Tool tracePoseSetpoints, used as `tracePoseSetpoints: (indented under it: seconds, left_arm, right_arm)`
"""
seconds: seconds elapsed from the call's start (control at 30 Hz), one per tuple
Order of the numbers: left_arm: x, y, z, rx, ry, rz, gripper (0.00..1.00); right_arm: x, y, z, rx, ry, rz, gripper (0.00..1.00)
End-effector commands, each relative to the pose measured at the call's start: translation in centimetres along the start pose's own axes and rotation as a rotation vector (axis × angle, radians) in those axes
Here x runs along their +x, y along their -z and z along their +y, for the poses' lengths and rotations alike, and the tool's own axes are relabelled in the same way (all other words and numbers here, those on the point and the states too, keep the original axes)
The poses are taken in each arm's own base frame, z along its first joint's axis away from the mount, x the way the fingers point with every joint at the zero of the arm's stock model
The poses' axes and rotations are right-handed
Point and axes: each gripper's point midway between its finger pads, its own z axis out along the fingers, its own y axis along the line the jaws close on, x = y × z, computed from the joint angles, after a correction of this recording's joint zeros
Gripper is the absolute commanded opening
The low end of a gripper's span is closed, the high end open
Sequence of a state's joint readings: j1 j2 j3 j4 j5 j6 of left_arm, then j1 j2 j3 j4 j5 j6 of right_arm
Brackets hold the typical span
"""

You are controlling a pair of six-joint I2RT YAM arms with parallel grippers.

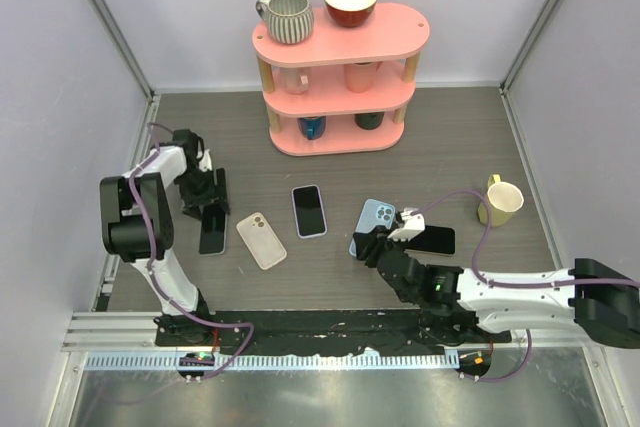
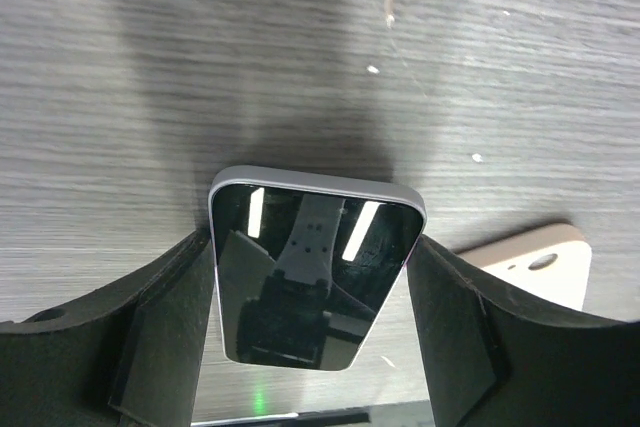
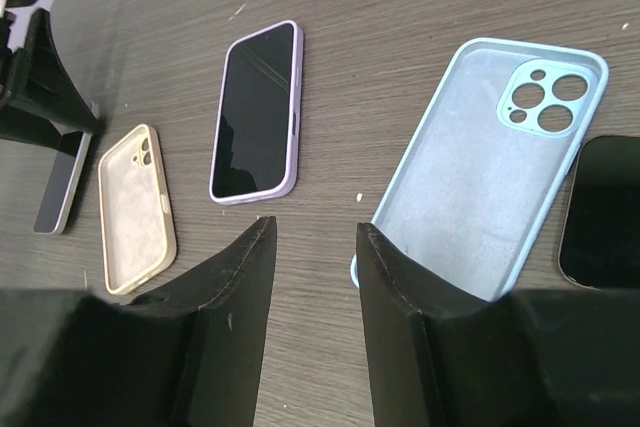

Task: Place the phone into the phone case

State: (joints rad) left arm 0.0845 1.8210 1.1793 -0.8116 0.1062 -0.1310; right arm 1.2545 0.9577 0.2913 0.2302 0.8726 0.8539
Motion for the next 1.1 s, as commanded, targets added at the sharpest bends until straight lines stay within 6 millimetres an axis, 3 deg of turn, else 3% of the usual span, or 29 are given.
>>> tracePoseSetpoints:
  seconds: [0.0, 0.47, 0.8, 1.07]
  left_arm:
    - [1.5, 0.8, -3.5, 0.222, 0.16, 0.053, 0.39]
    - [1.0, 4.7, -7.2, 0.423, 0.319, -0.057, 0.33]
    - [3.0, 4.3, -9.0, 0.487, 0.442, -0.043, 0.29]
    - [2.2, 5.2, -9.9, 0.537, 0.555, -0.093, 0.29]
  right_arm:
    - [-0.7, -0.4, 1.9, -0.029, -0.032, -0.008, 0.44]
    - [0.0, -0.8, 2.9, -0.043, -0.039, 0.016, 0.44]
    - [0.1, -1.0, 3.0, -0.04, -0.034, 0.019, 0.44]
    - [0.8, -1.3, 3.2, -0.043, -0.015, 0.034, 0.44]
